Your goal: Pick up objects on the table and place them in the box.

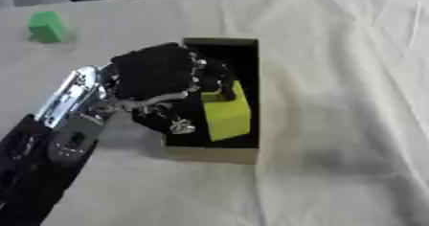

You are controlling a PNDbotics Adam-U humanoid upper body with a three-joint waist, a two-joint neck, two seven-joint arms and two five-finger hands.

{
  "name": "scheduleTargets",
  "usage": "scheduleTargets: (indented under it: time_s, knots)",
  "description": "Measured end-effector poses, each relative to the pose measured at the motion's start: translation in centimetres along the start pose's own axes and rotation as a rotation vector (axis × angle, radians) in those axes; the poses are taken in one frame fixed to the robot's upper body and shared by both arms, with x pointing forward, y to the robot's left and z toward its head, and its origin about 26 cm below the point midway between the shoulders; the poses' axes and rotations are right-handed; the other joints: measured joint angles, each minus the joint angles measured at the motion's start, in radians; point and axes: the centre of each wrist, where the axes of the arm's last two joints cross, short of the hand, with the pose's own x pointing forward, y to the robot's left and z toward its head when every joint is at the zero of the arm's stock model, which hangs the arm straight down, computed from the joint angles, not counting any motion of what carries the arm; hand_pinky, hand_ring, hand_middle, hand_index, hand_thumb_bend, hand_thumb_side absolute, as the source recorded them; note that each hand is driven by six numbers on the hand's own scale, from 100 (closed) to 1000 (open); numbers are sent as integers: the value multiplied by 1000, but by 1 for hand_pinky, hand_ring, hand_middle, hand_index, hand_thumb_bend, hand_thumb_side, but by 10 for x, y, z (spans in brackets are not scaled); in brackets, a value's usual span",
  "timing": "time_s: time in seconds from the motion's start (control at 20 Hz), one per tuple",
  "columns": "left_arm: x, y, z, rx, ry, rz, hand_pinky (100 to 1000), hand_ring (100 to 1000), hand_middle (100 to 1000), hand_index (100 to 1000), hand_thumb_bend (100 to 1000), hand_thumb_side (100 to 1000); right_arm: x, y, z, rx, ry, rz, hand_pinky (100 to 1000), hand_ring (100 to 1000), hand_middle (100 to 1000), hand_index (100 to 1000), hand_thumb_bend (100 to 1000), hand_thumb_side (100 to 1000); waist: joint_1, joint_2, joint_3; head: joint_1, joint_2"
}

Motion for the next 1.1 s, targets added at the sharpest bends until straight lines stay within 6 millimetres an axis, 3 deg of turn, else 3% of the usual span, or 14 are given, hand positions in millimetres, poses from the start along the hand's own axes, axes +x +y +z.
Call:
scheduleTargets:
  time_s: [0.45,0.5,0.55,0.6,0.7,0.9,1.1]
  knots:
    - [-1,-19,-2,-49,64,-9,499,546,489,681,242,100,0,0,0,2,2,0,823,838,546,829,100,727,0,0,-4,0,0]
    - [-2,-20,-2,-52,65,-10,569,612,564,735,241,100,0,0,0,2,2,0,824,838,546,829,100,728,0,0,-4,0,0]
    - [-2,-20,-2,-55,67,-9,569,612,564,735,241,100,0,0,0,2,3,0,824,838,546,829,100,728,0,0,-4,0,0]
    - [-1,-21,-1,-56,68,-7,666,726,693,822,260,100,0,0,0,1,3,0,824,839,546,829,100,729,0,0,-4,0,0]
    - [-1,-22,-1,-57,69,-4,754,809,799,885,293,100,0,0,0,1,3,1,824,839,546,829,100,729,0,1,-5,0,0]
    - [0,-22,1,-58,74,-1,853,898,889,955,400,100,0,1,0,1,3,2,824,839,546,829,100,727,0,2,-5,0,0]
    - [-2,-17,4,-37,99,-6,857,908,887,957,404,100,0,1,1,0,3,1,824,839,547,829,100,726,-5,2,-4,1,0]
